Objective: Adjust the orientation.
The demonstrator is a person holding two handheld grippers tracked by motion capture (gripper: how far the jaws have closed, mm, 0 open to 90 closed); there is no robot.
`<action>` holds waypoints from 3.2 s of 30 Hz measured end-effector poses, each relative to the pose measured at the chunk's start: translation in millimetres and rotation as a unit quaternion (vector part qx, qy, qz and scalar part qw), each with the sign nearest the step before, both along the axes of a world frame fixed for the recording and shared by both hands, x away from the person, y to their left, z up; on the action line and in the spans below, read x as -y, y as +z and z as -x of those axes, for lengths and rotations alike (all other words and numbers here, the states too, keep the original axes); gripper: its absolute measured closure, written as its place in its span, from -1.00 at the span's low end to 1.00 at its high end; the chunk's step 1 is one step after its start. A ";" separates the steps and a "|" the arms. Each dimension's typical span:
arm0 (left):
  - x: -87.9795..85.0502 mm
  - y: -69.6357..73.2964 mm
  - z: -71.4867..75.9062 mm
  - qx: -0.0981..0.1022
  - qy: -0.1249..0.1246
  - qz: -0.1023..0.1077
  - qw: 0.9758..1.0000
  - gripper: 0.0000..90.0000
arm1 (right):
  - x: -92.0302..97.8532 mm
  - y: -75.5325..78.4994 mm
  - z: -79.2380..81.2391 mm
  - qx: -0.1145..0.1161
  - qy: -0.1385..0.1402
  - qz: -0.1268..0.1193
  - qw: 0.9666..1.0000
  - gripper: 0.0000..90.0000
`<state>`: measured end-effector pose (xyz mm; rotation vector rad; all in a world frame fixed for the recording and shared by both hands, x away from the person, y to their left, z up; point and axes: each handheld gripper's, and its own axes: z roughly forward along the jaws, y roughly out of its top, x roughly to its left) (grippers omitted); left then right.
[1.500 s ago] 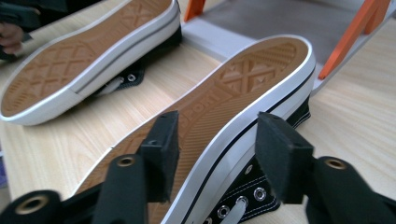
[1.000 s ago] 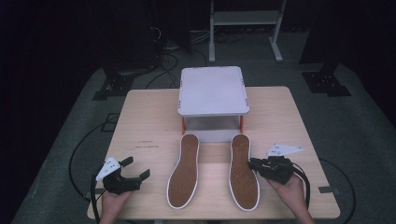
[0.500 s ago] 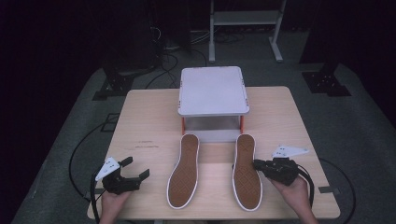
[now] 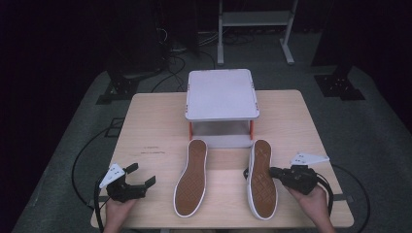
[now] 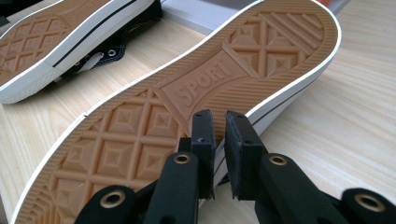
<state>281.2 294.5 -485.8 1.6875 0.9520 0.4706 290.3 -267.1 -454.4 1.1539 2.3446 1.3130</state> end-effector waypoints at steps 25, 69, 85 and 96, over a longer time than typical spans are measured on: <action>1.6 0.6 0.2 0.001 -0.002 -0.001 1.000 -0.95 | 28.9 -15.8 0.1 -0.026 -0.050 -0.007 0.998 0.71; 1.8 1.5 1.5 0.003 -0.003 -0.002 1.000 -0.95 | 39.0 20.2 8.6 0.011 -0.087 -0.033 0.996 0.64; 4.7 1.2 1.1 0.005 -0.002 -0.008 1.000 -0.95 | 97.7 -1.6 24.7 -0.006 -0.126 -0.068 0.990 0.70; 5.4 1.7 1.5 0.007 -0.001 -0.007 1.000 -0.95 | 111.3 -15.2 27.3 -0.028 -0.146 -0.061 0.987 0.71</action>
